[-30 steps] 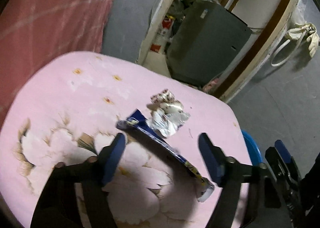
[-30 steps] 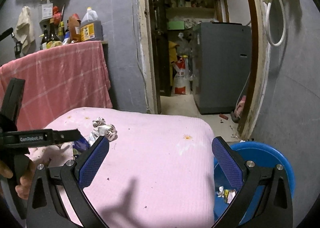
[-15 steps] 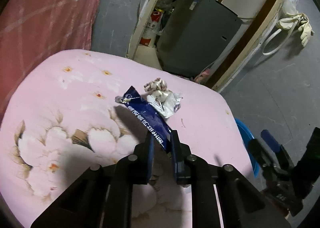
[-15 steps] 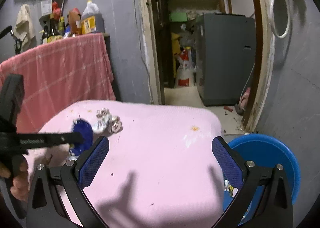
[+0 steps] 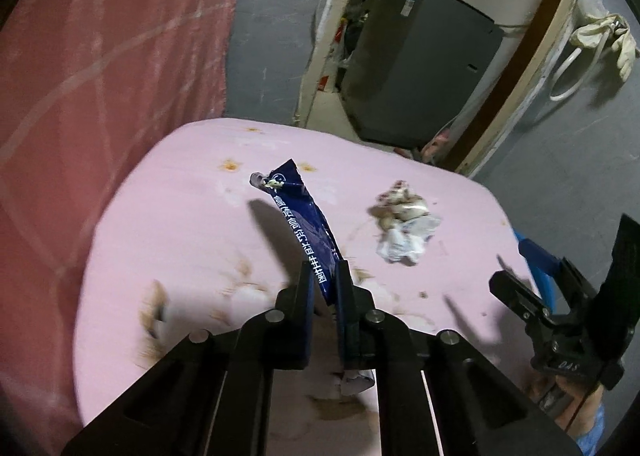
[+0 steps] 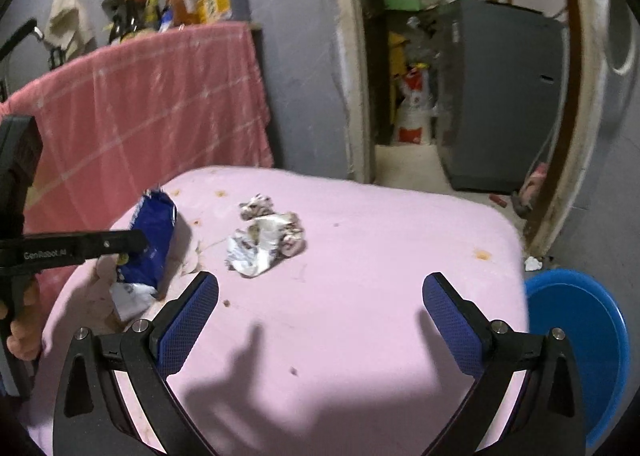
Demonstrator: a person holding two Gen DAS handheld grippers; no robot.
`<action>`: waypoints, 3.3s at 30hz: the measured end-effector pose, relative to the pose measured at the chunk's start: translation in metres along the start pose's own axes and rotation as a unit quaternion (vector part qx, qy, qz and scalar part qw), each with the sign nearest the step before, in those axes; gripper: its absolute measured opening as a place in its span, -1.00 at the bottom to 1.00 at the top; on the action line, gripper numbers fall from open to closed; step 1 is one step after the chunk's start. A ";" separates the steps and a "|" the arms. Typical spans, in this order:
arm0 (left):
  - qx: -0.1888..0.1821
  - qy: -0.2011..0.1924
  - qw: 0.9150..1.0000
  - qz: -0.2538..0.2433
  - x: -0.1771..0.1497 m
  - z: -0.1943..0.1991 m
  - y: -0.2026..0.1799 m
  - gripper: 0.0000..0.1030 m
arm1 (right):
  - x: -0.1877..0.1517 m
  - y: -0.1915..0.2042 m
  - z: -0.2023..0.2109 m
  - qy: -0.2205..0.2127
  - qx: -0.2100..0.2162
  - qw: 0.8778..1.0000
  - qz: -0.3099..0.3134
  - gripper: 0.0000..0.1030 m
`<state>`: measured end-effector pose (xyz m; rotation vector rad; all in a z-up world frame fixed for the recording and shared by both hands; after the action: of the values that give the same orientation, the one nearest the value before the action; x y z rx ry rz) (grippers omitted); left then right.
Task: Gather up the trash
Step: 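Grasp the dark blue wrapper strip with the left gripper while the right grasps silver foil, then carry the blue wrapper and silver foil toward the blue basin with both tools, then open both grippers over the blue basin to drop the wrapper and foil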
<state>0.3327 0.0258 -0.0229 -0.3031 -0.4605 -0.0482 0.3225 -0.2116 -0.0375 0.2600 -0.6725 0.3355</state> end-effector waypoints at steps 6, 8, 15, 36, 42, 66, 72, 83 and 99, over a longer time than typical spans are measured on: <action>0.000 0.010 1.000 0.012 0.005 -0.006 0.024 -0.87 | 0.016 0.020 -0.031 0.048 0.058 0.997 0.007 0.67; 0.002 0.008 1.000 0.011 0.004 -0.007 0.026 -0.87 | 0.021 0.026 -0.043 0.066 0.063 0.996 0.010 0.59; -0.006 0.005 1.000 0.012 0.003 -0.009 0.031 -0.87 | 0.032 0.039 -0.075 0.113 0.049 0.992 0.016 0.30; -0.023 -0.032 0.998 -0.043 -0.014 0.002 -0.012 -0.99 | 0.003 0.034 -0.021 0.032 0.063 0.997 0.026 -0.56; -0.024 -0.063 0.995 -0.070 -0.024 0.008 -0.044 -1.00 | -0.015 0.029 0.016 -0.035 0.057 0.998 0.023 -0.56; -0.132 -0.248 0.947 -0.156 -0.016 0.054 -0.209 -0.99 | -0.032 -0.071 0.184 -0.265 -0.074 0.959 -0.071 -0.56; -0.148 -0.225 0.945 -0.185 -0.012 0.029 -0.254 -0.99 | -0.049 -0.121 0.195 -0.265 -0.093 0.951 -0.128 -0.55; -0.167 -0.164 0.950 -0.207 -0.006 -0.027 -0.308 -0.99 | -0.080 -0.182 0.175 -0.210 -0.104 0.952 -0.194 -0.53; -0.160 -0.069 0.969 -0.176 0.005 -0.097 -0.315 -0.99 | -0.100 -0.212 0.143 -0.144 -0.099 0.958 -0.227 -0.43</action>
<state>0.3425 -0.3038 -0.0159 -0.5418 -0.6425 -0.4545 0.2507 -0.4762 -0.0207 0.2672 -0.9026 -0.2156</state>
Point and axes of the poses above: each gripper's, at about its wrist camera, not at the fingertips, and z roughly against the way its jaws point, y to its left, x to its top, the point moved 3 cm from there along -z, roughly the way its jaws point, and after that the axes turned 11 degrees about y, right-handed, at the moved point
